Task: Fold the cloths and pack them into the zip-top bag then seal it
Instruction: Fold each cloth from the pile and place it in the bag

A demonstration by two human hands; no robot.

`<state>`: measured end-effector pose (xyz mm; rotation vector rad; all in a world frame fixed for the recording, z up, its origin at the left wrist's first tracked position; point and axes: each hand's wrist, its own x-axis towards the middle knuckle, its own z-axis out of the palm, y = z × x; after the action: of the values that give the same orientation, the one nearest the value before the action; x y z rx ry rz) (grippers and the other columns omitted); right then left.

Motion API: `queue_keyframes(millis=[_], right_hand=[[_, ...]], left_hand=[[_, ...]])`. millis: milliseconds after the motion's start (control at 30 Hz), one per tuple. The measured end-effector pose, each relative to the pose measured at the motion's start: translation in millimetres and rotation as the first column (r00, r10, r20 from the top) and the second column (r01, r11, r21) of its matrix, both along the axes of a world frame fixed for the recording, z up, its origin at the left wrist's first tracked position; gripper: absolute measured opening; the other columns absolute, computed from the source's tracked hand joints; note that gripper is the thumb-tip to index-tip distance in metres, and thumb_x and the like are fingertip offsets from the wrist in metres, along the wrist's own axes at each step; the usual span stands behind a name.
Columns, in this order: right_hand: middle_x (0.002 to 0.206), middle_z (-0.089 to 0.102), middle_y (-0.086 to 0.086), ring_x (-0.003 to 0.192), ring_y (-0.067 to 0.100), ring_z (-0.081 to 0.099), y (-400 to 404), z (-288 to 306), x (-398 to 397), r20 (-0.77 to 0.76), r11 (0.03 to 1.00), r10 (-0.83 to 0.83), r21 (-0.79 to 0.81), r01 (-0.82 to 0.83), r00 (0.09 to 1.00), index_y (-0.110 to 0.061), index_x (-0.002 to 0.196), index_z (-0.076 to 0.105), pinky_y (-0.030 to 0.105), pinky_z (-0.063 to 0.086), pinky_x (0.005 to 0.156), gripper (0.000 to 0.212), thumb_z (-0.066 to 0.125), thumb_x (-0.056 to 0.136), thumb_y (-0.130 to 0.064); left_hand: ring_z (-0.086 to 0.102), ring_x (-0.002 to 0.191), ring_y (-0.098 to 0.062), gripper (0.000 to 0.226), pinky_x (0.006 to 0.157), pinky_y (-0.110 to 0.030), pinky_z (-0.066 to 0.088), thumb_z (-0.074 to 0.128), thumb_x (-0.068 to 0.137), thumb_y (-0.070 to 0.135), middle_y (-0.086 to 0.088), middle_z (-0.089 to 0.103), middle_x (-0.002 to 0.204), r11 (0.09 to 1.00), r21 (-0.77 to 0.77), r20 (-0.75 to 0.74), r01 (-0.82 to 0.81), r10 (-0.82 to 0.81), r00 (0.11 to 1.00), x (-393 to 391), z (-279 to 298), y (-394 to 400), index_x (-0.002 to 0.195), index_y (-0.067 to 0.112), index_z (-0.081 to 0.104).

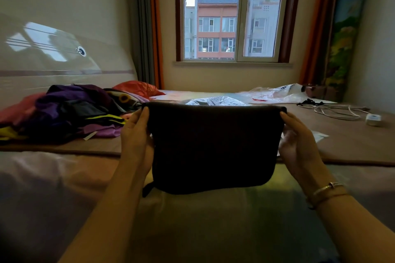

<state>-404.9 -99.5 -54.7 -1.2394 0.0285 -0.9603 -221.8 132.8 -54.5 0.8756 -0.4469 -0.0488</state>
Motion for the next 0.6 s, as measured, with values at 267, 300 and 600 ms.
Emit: queue_keyframes(millis=[267,300,600], right_hand=[[0.110,0.067,0.004,0.113,0.029,0.059,-0.4,-1.9,3.6,-0.108,0.989,-0.139,-0.070,0.131,0.984,-0.026,0.102,0.068,0.053,0.048,0.095,0.022,0.046,0.099,-0.024],[0.113,0.066,0.004,0.112,0.028,0.059,-1.5,-1.7,3.5,-0.109,0.985,-0.159,-0.090,0.150,0.981,-0.027,0.107,0.066,0.051,0.050,0.093,0.022,0.046,0.099,-0.025],[0.124,0.058,0.017,0.106,0.028,0.060,-0.5,-16.8,19.5,-0.380,0.929,-0.293,-0.330,0.167,0.877,-0.017,0.136,0.045,0.047,0.051,0.093,0.042,0.051,0.095,-0.009]], left_hand=[[0.062,0.112,-0.018,0.043,0.086,-0.038,0.055,0.061,0.088,0.004,0.001,0.062,0.125,0.974,0.205,0.248,-0.097,0.045,0.968,-0.6,-1.5,4.4,0.127,0.021,0.057],[0.059,0.115,-0.016,0.049,0.087,-0.038,0.055,0.062,0.087,0.002,0.004,0.060,0.127,0.966,0.234,0.286,-0.111,0.041,0.958,-0.8,-1.0,4.6,0.130,0.024,0.055],[0.050,0.115,-0.010,0.063,0.078,-0.007,0.045,0.055,0.094,0.007,0.000,0.047,0.137,0.758,0.600,0.412,-0.254,-0.021,0.911,-16.0,-10.4,-9.2,0.148,0.026,0.030]])
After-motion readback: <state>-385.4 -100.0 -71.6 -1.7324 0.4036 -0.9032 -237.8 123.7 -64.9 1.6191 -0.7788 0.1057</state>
